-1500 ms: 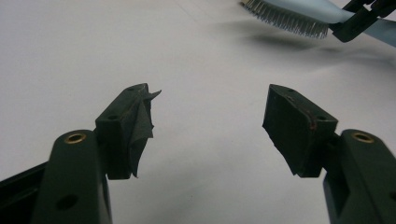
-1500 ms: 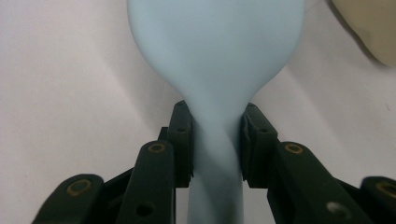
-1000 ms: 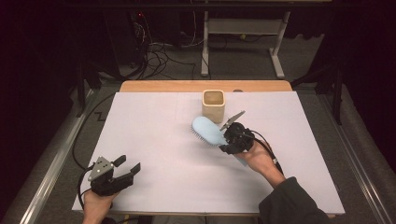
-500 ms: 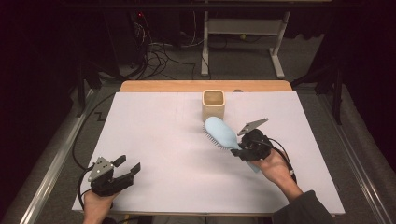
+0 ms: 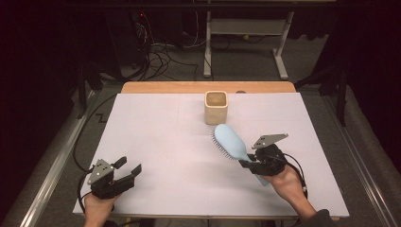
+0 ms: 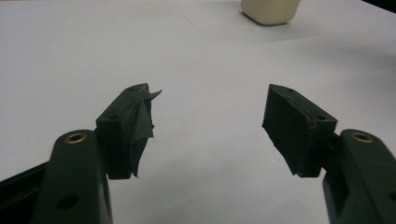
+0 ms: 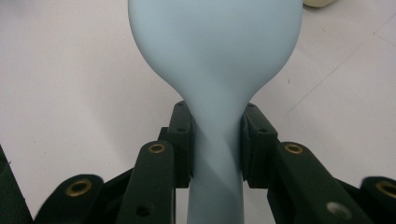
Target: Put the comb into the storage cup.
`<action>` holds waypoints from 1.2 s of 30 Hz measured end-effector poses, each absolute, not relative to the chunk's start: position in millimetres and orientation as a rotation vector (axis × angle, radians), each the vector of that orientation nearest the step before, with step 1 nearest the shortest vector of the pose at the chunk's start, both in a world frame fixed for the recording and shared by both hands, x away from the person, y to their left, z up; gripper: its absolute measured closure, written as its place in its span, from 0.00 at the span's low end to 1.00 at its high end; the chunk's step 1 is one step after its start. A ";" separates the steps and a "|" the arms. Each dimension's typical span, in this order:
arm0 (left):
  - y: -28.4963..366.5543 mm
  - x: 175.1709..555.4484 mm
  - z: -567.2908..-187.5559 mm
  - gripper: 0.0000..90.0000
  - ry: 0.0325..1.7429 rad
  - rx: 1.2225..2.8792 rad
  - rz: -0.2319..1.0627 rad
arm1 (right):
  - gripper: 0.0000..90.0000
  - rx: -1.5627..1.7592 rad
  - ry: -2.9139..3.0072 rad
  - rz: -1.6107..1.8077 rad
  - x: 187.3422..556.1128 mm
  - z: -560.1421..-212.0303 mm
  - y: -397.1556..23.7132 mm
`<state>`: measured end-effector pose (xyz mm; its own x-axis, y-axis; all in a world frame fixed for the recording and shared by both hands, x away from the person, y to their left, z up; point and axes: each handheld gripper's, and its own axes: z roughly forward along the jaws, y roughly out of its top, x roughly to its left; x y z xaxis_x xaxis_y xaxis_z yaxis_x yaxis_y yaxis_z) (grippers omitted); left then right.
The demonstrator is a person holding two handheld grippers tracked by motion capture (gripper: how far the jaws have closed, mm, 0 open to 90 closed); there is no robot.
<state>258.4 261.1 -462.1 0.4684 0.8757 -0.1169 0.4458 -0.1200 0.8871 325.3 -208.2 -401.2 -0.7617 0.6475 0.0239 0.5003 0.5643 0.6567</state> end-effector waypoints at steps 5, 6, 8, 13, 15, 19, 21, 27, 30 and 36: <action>259.0 259.3 -461.0 0.37 1.125 1.749 0.552 | 0.78 0.975 2.547 1.015 316.7 -401.7 -217.1; 258.4 259.6 -460.7 0.37 1.122 1.750 0.553 | 0.78 0.975 2.547 1.015 316.7 -401.7 -217.1; 256.0 260.6 -459.8 0.37 1.115 1.756 0.563 | 0.78 0.977 2.526 1.040 311.7 -401.8 -221.9; 252.1 261.8 -457.9 0.37 1.096 1.762 0.563 | 0.78 0.990 2.496 1.072 306.6 -402.9 -226.4; 250.1 262.8 -456.5 0.37 1.087 1.764 0.564 | 0.78 0.989 2.479 1.083 303.0 -404.0 -228.3; 247.1 264.4 -454.2 0.37 1.076 1.762 0.554 | 0.78 0.983 2.463 1.111 300.6 -405.6 -229.4; 244.4 265.2 -453.1 0.36 1.065 1.766 0.553 | 0.78 0.982 2.454 1.118 299.9 -406.5 -229.5; 236.4 269.1 -450.0 0.36 1.047 1.767 0.535 | 0.78 0.979 2.439 1.140 299.6 -408.2 -230.3; 226.9 271.1 -447.5 0.36 1.029 1.767 0.528 | 0.78 0.977 2.429 1.156 299.0 -409.2 -230.4; 213.3 273.6 -444.1 0.36 0.993 1.784 0.512 | 0.78 0.973 2.425 1.159 299.9 -411.2 -229.0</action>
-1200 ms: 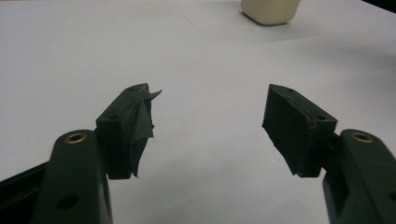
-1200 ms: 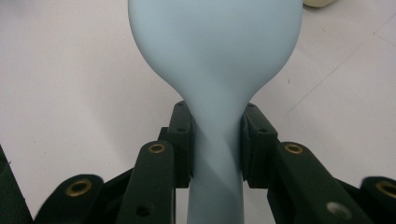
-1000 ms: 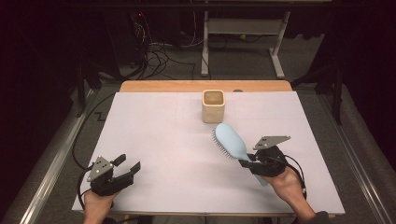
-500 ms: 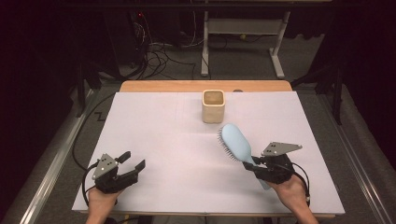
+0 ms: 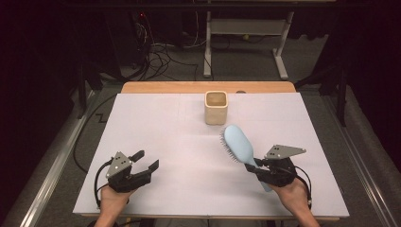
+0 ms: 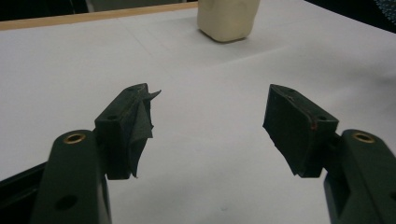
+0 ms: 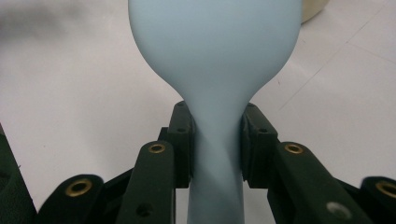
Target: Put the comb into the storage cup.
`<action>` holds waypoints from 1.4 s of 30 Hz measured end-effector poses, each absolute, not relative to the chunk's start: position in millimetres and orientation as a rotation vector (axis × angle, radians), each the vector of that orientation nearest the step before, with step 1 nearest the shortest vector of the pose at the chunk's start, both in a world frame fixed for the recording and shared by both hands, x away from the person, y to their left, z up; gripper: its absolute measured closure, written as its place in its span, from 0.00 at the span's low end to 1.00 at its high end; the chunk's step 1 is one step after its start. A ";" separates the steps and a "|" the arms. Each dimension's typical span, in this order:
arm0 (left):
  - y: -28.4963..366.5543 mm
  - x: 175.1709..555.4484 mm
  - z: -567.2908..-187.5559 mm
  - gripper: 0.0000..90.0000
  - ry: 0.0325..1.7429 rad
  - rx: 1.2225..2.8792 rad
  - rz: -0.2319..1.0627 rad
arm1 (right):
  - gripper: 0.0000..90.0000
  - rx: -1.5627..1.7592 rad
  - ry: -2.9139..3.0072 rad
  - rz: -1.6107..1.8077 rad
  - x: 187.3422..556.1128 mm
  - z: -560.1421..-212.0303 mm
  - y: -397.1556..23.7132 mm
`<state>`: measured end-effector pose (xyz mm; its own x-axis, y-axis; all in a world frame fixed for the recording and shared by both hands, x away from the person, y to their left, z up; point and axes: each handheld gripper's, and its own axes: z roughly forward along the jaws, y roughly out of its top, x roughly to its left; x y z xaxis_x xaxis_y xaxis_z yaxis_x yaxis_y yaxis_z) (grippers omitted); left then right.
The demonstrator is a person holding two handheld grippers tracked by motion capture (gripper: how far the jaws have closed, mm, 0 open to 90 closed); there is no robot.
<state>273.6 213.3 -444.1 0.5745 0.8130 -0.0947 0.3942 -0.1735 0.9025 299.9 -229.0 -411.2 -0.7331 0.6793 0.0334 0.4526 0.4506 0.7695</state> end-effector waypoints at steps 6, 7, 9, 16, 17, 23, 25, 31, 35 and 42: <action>203.3 277.6 -439.1 0.36 0.966 1.794 0.491 | 0.78 0.969 2.419 1.174 299.0 -410.8 -229.0; 201.9 278.9 -438.5 0.36 0.965 1.796 0.487 | 0.78 0.968 2.420 1.176 299.1 -410.9 -228.9; 198.9 281.5 -437.2 0.36 0.963 1.797 0.480 | 0.78 0.973 2.422 1.174 300.0 -411.4 -228.7; 186.9 286.8 -432.7 0.35 0.945 1.805 0.459 | 0.78 0.975 2.417 1.177 299.5 -411.9 -228.5; 182.7 288.5 -431.7 0.35 0.936 1.812 0.450 | 0.78 0.975 2.416 1.179 299.5 -411.8 -228.2; 169.8 295.6 -431.1 0.32 0.925 1.836 0.414 | 0.78 0.975 2.421 1.175 300.6 -412.8 -225.6; 167.9 296.8 -431.0 0.31 0.923 1.841 0.406 | 0.78 0.973 2.423 1.173 300.8 -413.0 -225.1; 157.5 301.3 -428.1 0.28 0.897 1.842 0.373 | 0.78 0.967 2.418 1.182 301.7 -411.4 -223.0; 148.6 303.3 -427.3 0.27 0.882 1.861 0.367 | 0.78 0.956 2.426 1.184 303.0 -411.3 -219.5; 135.8 305.5 -425.4 0.26 0.845 1.870 0.361 | 0.78 0.941 2.439 1.180 304.3 -412.7 -214.9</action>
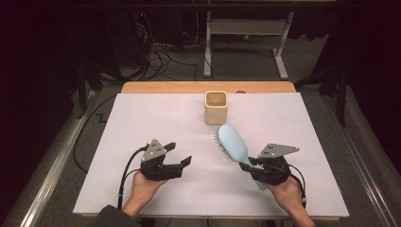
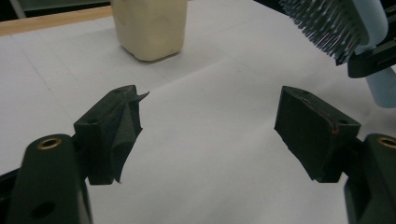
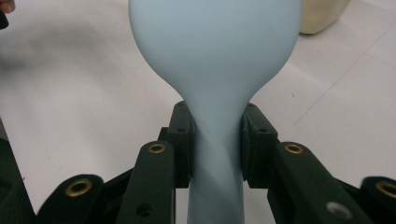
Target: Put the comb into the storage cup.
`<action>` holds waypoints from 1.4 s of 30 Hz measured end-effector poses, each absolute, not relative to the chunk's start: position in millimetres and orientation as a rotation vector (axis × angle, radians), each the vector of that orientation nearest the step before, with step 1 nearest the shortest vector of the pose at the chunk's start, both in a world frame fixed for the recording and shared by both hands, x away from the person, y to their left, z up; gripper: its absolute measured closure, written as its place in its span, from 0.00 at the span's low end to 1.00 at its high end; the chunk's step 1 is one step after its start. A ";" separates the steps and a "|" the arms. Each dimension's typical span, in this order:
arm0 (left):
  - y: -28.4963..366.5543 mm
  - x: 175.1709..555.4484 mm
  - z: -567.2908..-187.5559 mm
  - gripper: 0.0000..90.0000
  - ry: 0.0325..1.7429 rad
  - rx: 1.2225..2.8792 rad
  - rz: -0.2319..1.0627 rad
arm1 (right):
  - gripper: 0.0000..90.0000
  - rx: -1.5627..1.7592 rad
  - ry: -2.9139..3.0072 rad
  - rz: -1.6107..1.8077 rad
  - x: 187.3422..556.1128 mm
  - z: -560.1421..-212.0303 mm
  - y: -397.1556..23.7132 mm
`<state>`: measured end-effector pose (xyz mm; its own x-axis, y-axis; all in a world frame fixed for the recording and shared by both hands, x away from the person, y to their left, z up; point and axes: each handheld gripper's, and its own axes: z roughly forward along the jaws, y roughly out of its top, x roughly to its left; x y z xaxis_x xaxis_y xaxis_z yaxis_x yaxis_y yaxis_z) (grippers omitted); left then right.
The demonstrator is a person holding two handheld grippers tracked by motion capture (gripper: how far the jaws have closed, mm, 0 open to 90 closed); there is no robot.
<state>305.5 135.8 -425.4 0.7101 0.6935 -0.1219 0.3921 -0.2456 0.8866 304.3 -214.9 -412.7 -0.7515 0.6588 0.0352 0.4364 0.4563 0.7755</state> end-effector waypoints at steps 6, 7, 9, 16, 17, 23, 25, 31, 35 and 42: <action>126.8 306.2 -423.3 0.26 0.820 1.875 0.353 | 0.78 0.936 2.441 1.185 304.3 -412.2 -212.0; 124.0 307.0 -422.7 0.26 0.813 1.877 0.345 | 0.78 0.935 2.441 1.184 304.6 -412.3 -211.6; 122.8 307.3 -422.5 0.26 0.809 1.880 0.341 | 0.78 0.933 2.441 1.180 304.8 -412.3 -210.7; 115.3 309.4 -421.0 0.26 0.813 1.882 0.312 | 0.78 0.925 2.443 1.184 305.5 -411.7 -207.8; 114.0 309.7 -420.5 0.25 0.813 1.886 0.310 | 0.78 0.921 2.444 1.184 305.6 -411.7 -207.3; 105.0 313.0 -419.4 0.25 0.808 1.895 0.258 | 0.78 0.916 2.446 1.182 306.4 -412.0 -205.2; 101.9 313.3 -418.2 0.24 0.795 1.894 0.220 | 0.78 0.918 2.445 1.184 306.5 -411.8 -205.2; 86.8 315.4 -415.6 0.23 0.755 1.921 0.182 | 0.78 0.908 2.440 1.186 307.1 -409.9 -203.8; 80.6 316.9 -414.2 0.23 0.738 1.940 0.163 | 0.78 0.908 2.441 1.184 307.6 -410.0 -203.0; 70.3 317.3 -410.3 0.24 0.722 1.954 0.136 | 0.78 0.897 2.444 1.171 307.1 -410.2 -200.4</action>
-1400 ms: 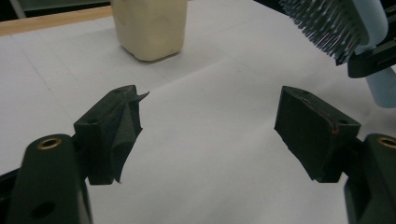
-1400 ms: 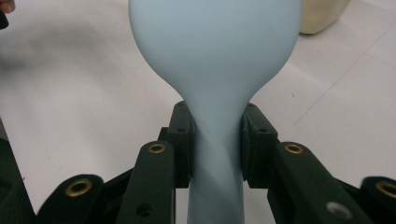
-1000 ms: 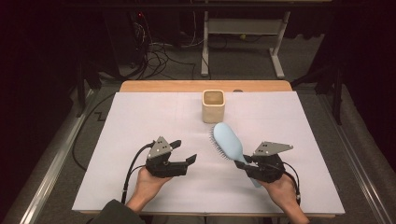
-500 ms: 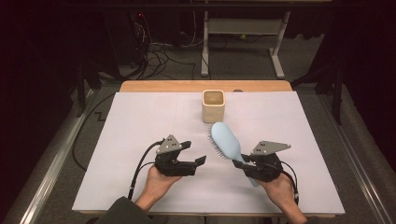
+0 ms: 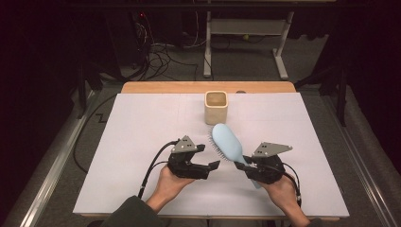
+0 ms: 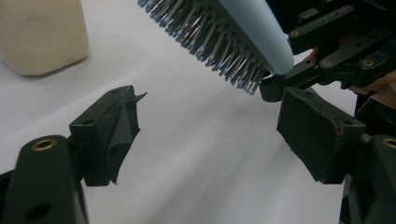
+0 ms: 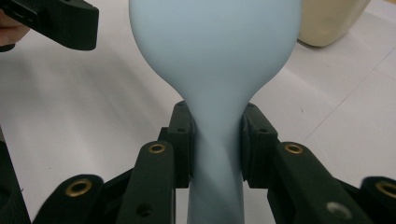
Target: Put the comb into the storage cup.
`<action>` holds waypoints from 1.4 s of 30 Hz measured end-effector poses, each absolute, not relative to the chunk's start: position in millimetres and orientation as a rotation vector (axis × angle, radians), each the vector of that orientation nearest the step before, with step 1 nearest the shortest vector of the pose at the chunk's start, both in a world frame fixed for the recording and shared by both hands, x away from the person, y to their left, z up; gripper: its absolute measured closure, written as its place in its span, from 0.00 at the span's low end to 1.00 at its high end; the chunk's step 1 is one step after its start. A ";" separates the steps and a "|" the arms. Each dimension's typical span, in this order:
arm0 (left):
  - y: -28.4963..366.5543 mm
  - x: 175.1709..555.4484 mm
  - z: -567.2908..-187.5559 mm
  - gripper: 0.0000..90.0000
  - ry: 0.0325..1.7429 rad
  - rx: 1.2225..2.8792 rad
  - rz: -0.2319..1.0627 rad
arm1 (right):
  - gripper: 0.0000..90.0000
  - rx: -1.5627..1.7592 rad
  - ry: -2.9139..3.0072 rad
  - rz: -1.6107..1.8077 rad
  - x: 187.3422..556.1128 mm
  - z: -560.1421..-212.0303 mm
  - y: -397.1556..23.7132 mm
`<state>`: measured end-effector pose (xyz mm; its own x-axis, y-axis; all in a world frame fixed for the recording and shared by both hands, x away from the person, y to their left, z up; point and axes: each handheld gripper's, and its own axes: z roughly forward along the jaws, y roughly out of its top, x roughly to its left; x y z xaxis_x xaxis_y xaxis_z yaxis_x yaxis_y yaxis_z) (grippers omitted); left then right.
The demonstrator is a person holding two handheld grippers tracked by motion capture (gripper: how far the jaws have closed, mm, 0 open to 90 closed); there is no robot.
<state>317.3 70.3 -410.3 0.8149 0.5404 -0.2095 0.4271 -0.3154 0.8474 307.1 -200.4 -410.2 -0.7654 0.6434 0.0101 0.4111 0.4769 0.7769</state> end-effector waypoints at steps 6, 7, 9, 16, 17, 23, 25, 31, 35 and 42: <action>66.0 318.6 -408.8 0.24 0.721 1.954 0.134 | 0.78 0.886 2.453 1.155 308.2 -411.6 -195.4; 64.3 318.8 -408.6 0.24 0.720 1.957 0.130 | 0.78 0.887 2.452 1.153 308.4 -411.6 -194.9; 63.2 318.9 -408.5 0.24 0.721 1.955 0.126 | 0.78 0.883 2.452 1.155 308.8 -411.7 -194.4; 59.0 322.6 -407.4 0.24 0.755 1.949 0.117 | 0.78 0.864 2.460 1.154 310.4 -411.9 -186.3; 58.6 323.3 -407.6 0.24 0.759 1.948 0.118 | 0.78 0.862 2.463 1.151 310.2 -412.0 -185.0; 56.4 324.5 -408.2 0.23 0.776 1.941 0.114 | 0.78 0.846 2.470 1.134 310.2 -413.0 -178.5; 56.1 325.1 -408.4 0.23 0.778 1.940 0.112 | 0.78 0.837 2.471 1.133 310.5 -412.9 -177.0; 55.6 329.5 -409.9 0.22 0.800 1.930 0.093 | 0.78 0.844 2.473 1.137 312.4 -413.8 -174.4; 53.5 332.1 -410.6 0.23 0.819 1.917 0.084 | 0.78 0.859 2.472 1.142 314.4 -414.8 -173.1; 50.4 333.1 -409.6 0.22 0.824 1.921 0.090 | 0.78 0.832 2.471 1.135 312.6 -412.8 -168.4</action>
